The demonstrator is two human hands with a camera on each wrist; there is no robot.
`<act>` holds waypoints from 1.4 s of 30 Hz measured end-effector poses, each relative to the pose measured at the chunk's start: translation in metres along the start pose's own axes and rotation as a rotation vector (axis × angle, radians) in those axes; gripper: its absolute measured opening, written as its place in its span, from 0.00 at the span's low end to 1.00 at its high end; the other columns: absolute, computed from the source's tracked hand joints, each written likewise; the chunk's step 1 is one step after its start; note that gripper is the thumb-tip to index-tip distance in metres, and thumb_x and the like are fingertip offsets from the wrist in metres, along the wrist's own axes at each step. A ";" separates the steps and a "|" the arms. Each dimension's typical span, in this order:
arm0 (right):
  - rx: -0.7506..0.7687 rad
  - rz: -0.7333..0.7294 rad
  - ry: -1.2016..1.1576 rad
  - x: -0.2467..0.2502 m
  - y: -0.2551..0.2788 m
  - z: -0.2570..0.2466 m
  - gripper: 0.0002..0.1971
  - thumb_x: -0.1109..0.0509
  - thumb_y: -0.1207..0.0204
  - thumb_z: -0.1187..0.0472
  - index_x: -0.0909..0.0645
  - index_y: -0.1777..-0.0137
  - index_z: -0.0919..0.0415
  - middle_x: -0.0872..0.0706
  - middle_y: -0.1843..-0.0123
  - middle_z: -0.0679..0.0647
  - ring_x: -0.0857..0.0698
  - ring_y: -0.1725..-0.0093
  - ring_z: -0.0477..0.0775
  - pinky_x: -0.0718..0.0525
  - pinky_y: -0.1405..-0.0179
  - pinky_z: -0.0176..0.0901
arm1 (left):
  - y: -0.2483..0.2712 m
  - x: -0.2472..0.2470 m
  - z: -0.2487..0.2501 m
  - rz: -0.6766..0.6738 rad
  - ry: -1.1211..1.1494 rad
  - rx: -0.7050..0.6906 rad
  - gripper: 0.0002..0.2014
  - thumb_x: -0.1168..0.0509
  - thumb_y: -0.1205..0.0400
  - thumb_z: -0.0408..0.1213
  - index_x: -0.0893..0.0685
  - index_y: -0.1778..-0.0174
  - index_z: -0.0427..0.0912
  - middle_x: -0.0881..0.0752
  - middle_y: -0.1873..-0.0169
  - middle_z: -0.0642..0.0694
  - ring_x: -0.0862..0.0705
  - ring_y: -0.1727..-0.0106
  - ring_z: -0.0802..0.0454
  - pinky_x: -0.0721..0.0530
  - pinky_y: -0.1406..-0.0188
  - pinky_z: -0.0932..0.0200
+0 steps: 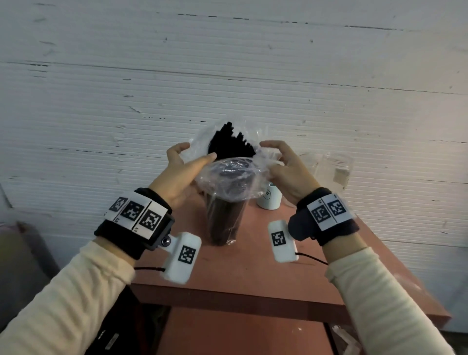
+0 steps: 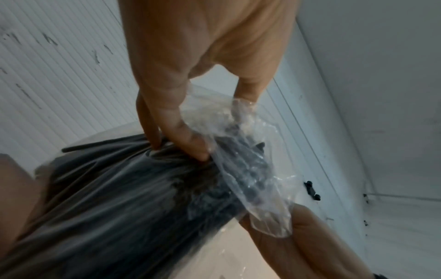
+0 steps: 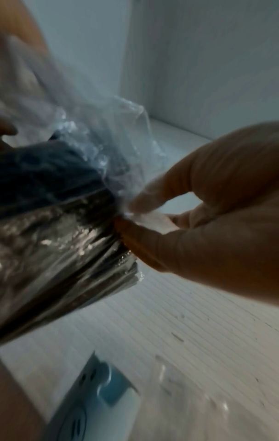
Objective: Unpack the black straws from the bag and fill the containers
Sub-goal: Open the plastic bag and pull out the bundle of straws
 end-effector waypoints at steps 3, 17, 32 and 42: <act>-0.082 -0.033 0.176 0.002 0.000 0.019 0.27 0.31 0.29 0.73 0.25 0.37 0.42 0.24 0.54 0.59 0.22 0.58 0.59 0.16 0.55 0.54 | 0.001 0.001 -0.012 -0.025 -0.027 0.016 0.34 0.27 0.22 0.41 0.41 0.26 0.58 0.17 0.43 0.41 0.15 0.60 0.51 0.15 0.58 0.53; 0.000 -0.166 0.203 -0.006 0.000 0.041 0.31 0.32 0.24 0.76 0.42 0.29 0.56 0.28 0.74 0.41 0.35 0.83 0.42 0.33 0.84 0.37 | -0.009 0.011 -0.033 -0.140 -0.205 -0.028 0.60 0.26 0.32 0.14 0.57 0.20 0.63 0.32 0.27 0.37 0.23 0.30 0.41 0.14 0.44 0.52; -0.017 0.035 0.273 0.020 -0.020 0.023 0.23 0.37 0.21 0.37 0.35 0.30 0.42 0.23 0.34 0.52 0.26 0.29 0.54 0.23 0.30 0.60 | -0.007 0.019 -0.054 -0.253 -0.459 -0.056 0.64 0.14 0.49 0.45 0.52 0.25 0.65 0.21 0.35 0.31 0.18 0.35 0.40 0.17 0.35 0.53; -0.090 -0.047 -0.081 0.014 -0.026 0.024 0.05 0.30 0.21 0.55 0.19 0.50 0.55 0.21 0.56 0.52 0.24 0.67 0.46 0.30 0.68 0.38 | -0.017 0.040 -0.059 -0.177 -0.432 -0.141 0.48 0.17 0.41 0.33 0.38 0.34 0.66 0.17 0.64 0.33 0.16 0.65 0.43 0.15 0.47 0.43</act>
Point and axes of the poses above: each hand's wrist, its own y-axis away from the middle knuckle, its own x-axis out of the back of the hand, z = x × y, the point moved 3 cm from there along -y, towards the middle knuckle
